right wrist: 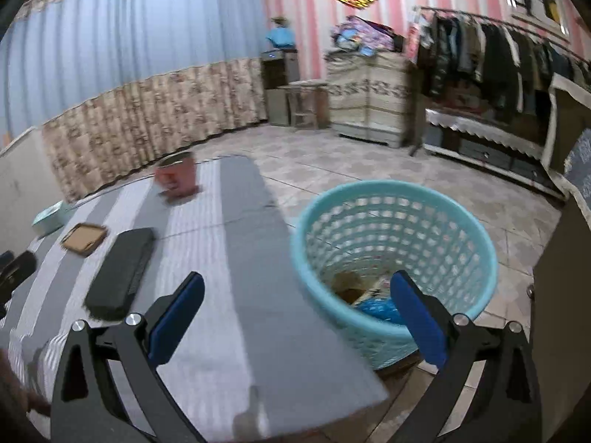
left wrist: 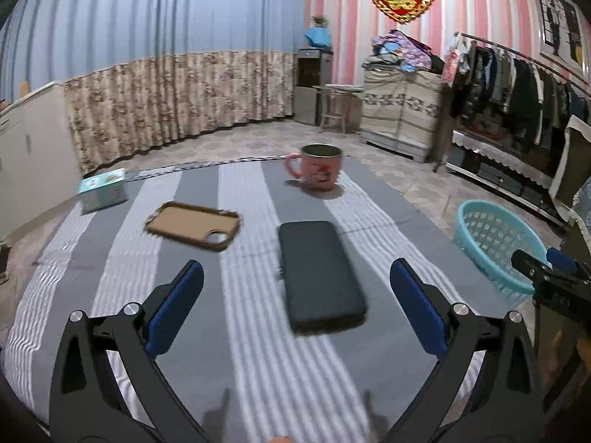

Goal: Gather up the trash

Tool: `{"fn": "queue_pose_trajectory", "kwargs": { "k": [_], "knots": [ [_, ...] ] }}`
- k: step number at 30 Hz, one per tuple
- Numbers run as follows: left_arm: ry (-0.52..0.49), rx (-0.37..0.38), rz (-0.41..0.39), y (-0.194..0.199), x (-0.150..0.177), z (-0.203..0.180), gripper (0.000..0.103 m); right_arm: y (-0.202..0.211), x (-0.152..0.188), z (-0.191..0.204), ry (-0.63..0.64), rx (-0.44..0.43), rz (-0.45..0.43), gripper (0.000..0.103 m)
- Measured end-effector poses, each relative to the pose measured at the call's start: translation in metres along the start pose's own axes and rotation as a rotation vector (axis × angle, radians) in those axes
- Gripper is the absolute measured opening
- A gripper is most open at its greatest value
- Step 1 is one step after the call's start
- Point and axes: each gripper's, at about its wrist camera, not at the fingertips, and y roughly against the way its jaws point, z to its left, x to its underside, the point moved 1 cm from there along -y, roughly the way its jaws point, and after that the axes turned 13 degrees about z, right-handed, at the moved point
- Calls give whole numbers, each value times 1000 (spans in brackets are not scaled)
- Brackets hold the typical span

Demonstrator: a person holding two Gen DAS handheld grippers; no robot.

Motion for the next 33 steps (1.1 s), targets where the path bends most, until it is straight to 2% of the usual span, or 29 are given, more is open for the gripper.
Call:
{"fn": "queue_pose_trajectory", "kwargs": {
  "k": [5,11,13,19,33],
  "knots": [
    [25,-13,-29,23,13,18,98,21,20,44,85,-14,-36,98],
    [35,-26,-69,49,24,31,98,49,35,68,116,-17,-79,98],
    [33,-44,-78,54,26,33,98,57,33,70,115,-11,-88,98],
    [32,-26,-114,70,32,36,98,72,37,78,121,-4,-114,98],
    [23,-42,-117,68,33,34,98,76,37,71,97,-16,-131,98]
  ]
}}
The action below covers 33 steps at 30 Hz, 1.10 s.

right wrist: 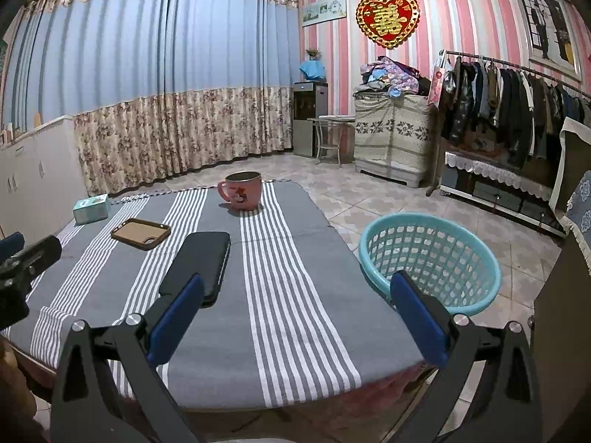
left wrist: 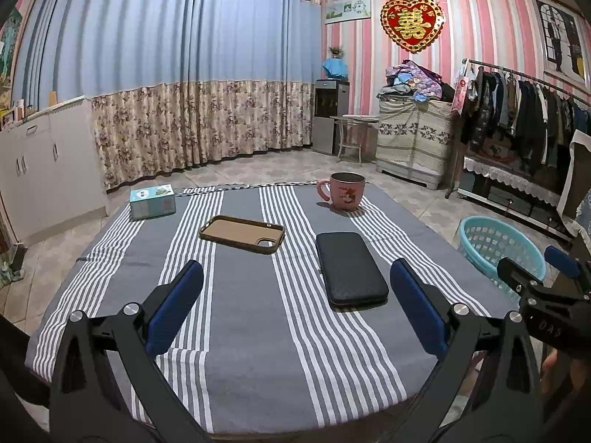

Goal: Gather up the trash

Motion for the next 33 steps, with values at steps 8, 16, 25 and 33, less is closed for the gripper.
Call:
{"fn": "queue_pose_trajectory", "kwargs": {
  "k": [8,16,25,33],
  "knots": [
    [-1,-1,-9,2,-1,-2,98,4,-1,0,0,2,-19,98],
    [-4,-2,-22,6,-3,-2,98,8,-2,2,15,4,-25,98],
    [5,-12,-30,8,-5,4,98,10,-3,2,22,5,-28,98],
    [3,-17,-38,11,-5,11,98,10,-4,1,23,4,-28,98]
  ]
}}
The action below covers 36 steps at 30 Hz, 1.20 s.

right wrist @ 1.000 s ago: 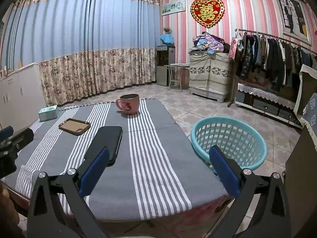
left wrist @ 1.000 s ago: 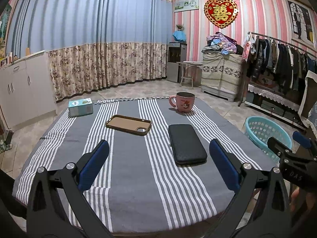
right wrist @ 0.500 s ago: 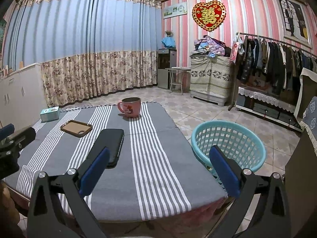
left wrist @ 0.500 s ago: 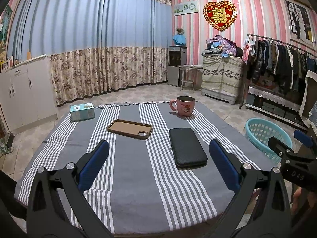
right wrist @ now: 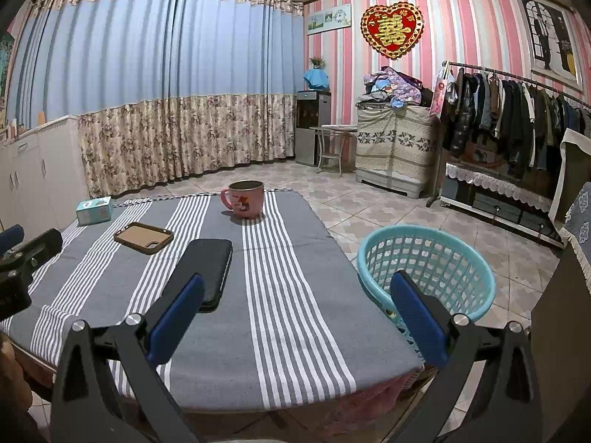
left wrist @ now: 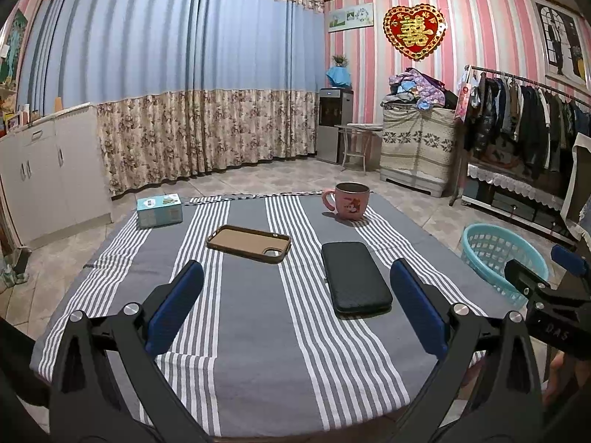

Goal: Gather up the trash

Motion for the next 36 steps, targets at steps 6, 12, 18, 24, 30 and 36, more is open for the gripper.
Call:
{"fn": "queue_pose_trajectory", "kwargs": {
  "k": [6,12,18,24,30,36],
  "knots": [
    [0,-9,-6,1,0,2,98,0,0,0,-1,0,1,98],
    [8,-12,-8,3,-1,6,98,-1,-1,-1,1,0,2,98],
    [4,-12,-11,3,-1,3,98,-1,-1,-2,0,1,-2,98],
    [5,-15,-1,0,1,5,98,-2,-1,-4,-4,1,-1,98],
    [4,-15,-1,-1,0,4,98,-4,0,-4,-3,2,1,98],
    [-2,-15,4,-7,4,6,98,-4,0,-4,-3,1,0,98]
  ]
}}
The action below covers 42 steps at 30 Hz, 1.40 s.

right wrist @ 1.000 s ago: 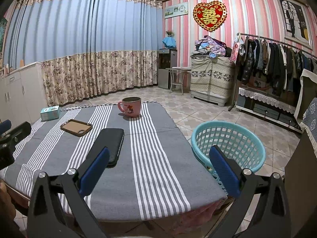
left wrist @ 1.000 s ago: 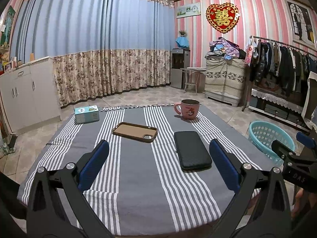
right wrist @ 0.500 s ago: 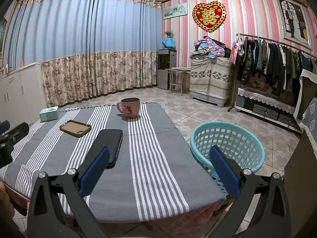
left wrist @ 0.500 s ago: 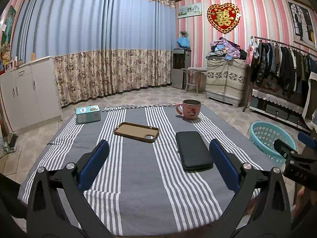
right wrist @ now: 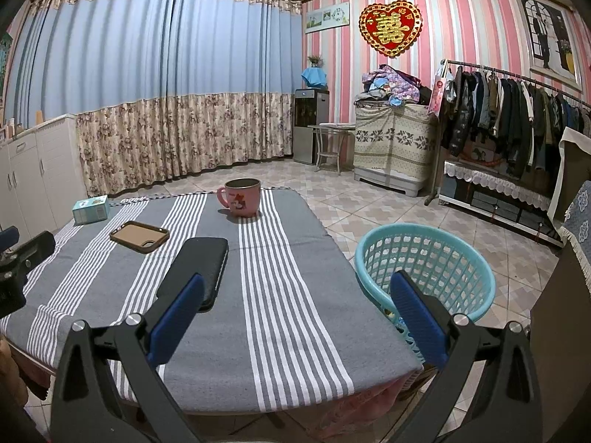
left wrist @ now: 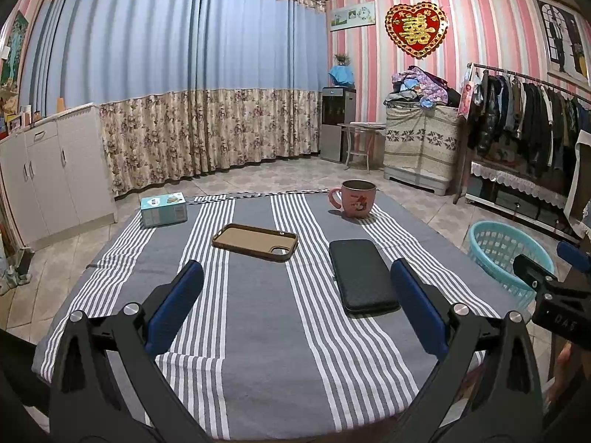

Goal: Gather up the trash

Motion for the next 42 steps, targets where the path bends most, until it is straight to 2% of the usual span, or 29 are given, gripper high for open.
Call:
{"fn": "queue_pose_trajectory", "kwargs": {
  "k": [42],
  "knots": [
    [-13,8,4,-7,-4,-4,98,-10,5,-5,1,14,-9,98]
  ]
}}
